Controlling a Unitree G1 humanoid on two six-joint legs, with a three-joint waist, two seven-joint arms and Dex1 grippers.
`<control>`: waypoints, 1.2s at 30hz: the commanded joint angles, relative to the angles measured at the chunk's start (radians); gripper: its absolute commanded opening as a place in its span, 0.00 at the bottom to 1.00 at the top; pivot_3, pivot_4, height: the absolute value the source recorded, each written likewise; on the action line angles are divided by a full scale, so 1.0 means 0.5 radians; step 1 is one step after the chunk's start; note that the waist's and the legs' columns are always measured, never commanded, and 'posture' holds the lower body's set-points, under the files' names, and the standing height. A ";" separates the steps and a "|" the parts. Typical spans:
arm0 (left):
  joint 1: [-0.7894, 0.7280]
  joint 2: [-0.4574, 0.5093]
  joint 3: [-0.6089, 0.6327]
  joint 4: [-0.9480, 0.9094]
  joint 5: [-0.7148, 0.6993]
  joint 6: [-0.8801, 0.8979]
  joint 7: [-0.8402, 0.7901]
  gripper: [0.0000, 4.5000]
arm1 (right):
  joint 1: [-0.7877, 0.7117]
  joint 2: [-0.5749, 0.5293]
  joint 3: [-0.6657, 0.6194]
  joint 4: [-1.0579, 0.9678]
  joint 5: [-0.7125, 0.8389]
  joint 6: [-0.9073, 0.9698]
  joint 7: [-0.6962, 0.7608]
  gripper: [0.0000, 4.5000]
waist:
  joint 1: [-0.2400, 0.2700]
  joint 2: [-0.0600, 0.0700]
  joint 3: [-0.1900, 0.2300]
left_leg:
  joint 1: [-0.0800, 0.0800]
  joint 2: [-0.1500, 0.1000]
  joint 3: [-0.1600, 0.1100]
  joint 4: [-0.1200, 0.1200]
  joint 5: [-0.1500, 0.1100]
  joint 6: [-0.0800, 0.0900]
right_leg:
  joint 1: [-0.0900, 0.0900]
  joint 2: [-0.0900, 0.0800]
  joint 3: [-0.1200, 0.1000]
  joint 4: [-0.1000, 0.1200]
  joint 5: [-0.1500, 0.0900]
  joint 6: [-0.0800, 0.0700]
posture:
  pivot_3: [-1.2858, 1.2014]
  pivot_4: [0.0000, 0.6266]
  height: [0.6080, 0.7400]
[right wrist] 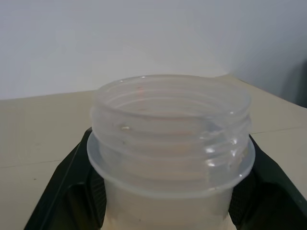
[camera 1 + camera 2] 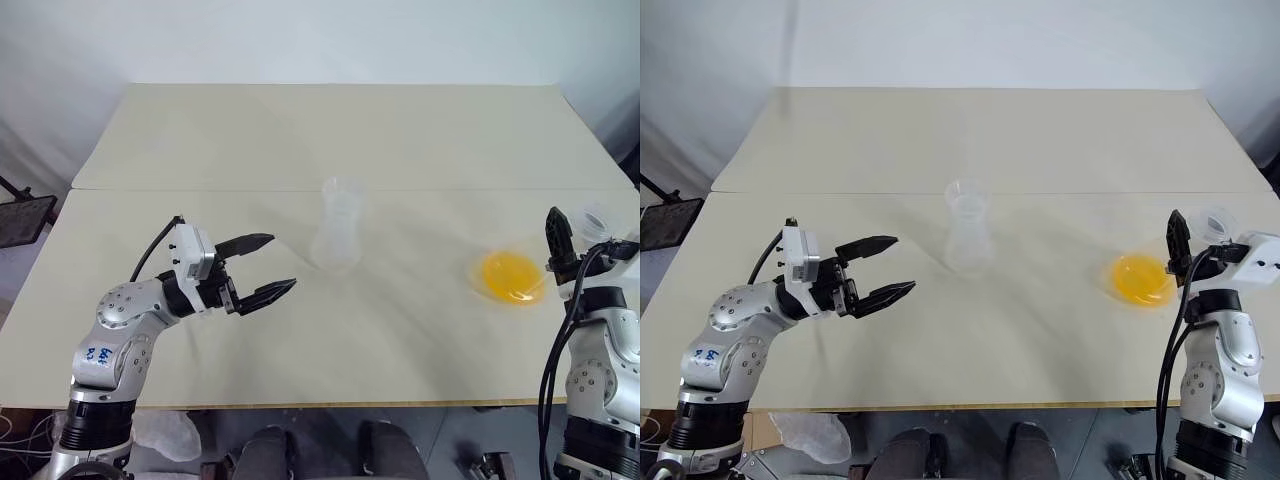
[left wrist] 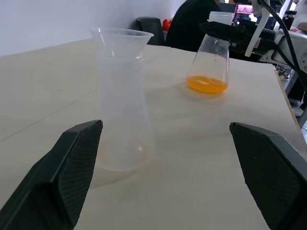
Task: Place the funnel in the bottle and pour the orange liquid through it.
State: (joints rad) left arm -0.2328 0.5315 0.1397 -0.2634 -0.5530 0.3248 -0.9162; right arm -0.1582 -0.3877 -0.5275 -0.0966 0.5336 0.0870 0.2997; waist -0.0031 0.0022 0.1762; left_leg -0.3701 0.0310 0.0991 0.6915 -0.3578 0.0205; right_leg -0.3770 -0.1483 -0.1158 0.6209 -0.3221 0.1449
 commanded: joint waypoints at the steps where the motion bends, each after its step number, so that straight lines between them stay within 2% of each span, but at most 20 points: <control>1: -0.034 0.016 0.028 -0.053 -0.021 -0.039 0.013 1.00 | 0.013 -0.032 -0.011 -0.072 0.030 -0.003 0.036 0.63 | 0.000 0.000 0.000 | 0.000 0.000 0.000 0.000 0.000 0.000 | 0.000 0.000 0.000 0.000 0.000 0.000 | 0.52 0.24 1.00; 4: -0.033 0.010 0.026 -0.056 -0.019 -0.045 0.022 1.00 | 0.001 -0.050 -0.010 -0.057 0.022 -0.008 0.057 0.63 | 0.000 0.000 0.000 | 0.000 0.000 0.000 0.000 0.000 0.000 | 0.000 0.000 0.000 0.000 0.000 0.000 | 0.52 0.24 1.00; 7: -0.019 0.001 0.025 -0.072 -0.018 -0.050 0.040 1.00 | -0.018 -0.069 -0.015 -0.034 0.025 -0.002 0.079 0.56 | 0.000 0.000 0.000 | 0.000 0.000 0.000 0.000 0.000 0.000 | 0.000 0.000 0.000 0.000 0.000 0.000 | 0.52 0.24 1.00; 15: 0.012 -0.003 0.025 -0.098 -0.027 -0.055 0.073 1.00 | -0.034 -0.079 0.001 -0.044 0.057 0.001 0.154 0.56 | -0.001 0.000 0.000 | 0.000 0.000 0.000 0.000 0.000 0.000 | 0.000 0.000 0.000 -0.001 0.000 0.000 | 0.52 0.24 1.00; 22: -0.017 -0.020 0.044 -0.061 -0.009 -0.094 0.116 1.00 | -0.109 -0.070 0.148 -0.141 -0.003 -0.219 0.350 0.56 | 0.000 0.002 0.001 | 0.000 0.000 0.000 0.000 0.000 0.000 | 0.000 0.000 0.000 -0.001 0.000 0.000 | 0.52 0.24 1.00; 28: -0.052 -0.080 0.045 -0.041 0.043 -0.174 0.233 1.00 | -0.331 -0.093 0.329 -0.155 -0.034 -0.215 0.414 0.56 | -0.001 0.003 0.002 | 0.000 0.000 0.000 0.000 0.000 0.000 | 0.000 0.000 0.000 -0.001 0.000 0.000 | 0.52 0.24 1.00; 36: -0.008 -0.200 0.018 -0.188 0.072 -0.188 0.459 1.00 | -0.699 -0.105 0.558 -0.060 -0.036 -0.076 0.529 0.56 | 0.000 0.003 0.002 | -0.002 0.000 -0.003 0.000 0.000 0.000 | 0.000 -0.002 -0.003 -0.001 0.000 0.000 | 0.52 0.24 1.00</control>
State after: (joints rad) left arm -0.2450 0.4375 0.1446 -0.3018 -0.5203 0.2477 -0.7114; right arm -0.4717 -0.4244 -0.2582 -0.1085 0.5084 0.0479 0.5470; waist -0.0031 0.0036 0.1773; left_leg -0.3714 0.0307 0.0978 0.6914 -0.3578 0.0205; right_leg -0.3771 -0.1491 -0.1172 0.6202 -0.3220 0.1450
